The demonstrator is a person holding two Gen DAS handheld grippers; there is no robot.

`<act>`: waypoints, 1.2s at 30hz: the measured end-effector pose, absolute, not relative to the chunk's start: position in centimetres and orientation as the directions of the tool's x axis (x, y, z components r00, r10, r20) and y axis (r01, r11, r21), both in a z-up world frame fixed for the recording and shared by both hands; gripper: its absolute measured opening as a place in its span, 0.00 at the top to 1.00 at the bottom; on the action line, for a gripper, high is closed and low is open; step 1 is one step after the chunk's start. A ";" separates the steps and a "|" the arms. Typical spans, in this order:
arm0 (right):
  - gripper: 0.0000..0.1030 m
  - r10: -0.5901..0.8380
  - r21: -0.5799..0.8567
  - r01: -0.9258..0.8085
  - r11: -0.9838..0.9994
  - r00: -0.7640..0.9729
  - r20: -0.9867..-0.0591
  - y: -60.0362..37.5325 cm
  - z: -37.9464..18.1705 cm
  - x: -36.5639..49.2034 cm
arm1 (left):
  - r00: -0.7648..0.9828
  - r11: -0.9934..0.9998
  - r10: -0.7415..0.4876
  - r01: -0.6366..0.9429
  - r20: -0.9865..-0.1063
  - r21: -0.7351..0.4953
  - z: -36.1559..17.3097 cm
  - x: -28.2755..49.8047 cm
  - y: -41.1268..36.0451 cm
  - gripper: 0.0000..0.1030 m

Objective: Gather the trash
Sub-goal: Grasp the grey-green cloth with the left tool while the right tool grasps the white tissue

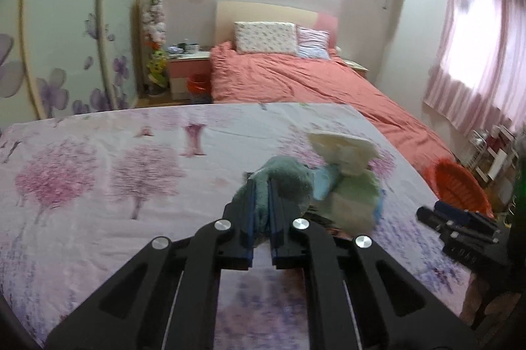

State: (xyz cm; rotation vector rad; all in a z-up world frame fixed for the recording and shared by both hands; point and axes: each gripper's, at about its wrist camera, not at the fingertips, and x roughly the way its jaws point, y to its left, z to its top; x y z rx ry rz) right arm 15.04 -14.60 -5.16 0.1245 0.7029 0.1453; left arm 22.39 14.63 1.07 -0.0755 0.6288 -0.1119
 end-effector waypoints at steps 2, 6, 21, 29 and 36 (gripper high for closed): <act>0.51 0.192 0.182 -0.099 0.978 0.763 -0.618 -14.1 -4.5 16.0 | 0.804 0.993 -0.107 0.053 -0.585 -0.108 1.0 22.5 15.8 0.92; 0.51 0.227 0.206 -0.127 0.970 0.770 -0.596 -12.6 -3.4 18.7 | 0.798 0.992 -0.084 0.009 -0.597 -0.127 0.4 22.8 18.0 0.92; 0.96 0.154 0.070 -0.143 0.987 0.752 -0.641 -10.0 -4.5 21.8 | 0.790 0.991 -0.071 -0.016 -0.609 -0.136 -0.4 23.7 19.3 0.92; 0.99 0.156 0.087 -0.130 0.988 0.810 -0.565 -12.5 -1.9 19.2 | 0.802 0.991 -0.088 0.010 -0.590 -0.134 0.6 23.1 17.7 0.92; 0.99 0.172 0.132 -0.120 0.984 0.831 -0.529 -14.6 -1.1 17.0 | 0.809 0.990 -0.116 0.046 -0.576 -0.135 2.0 22.4 15.4 0.92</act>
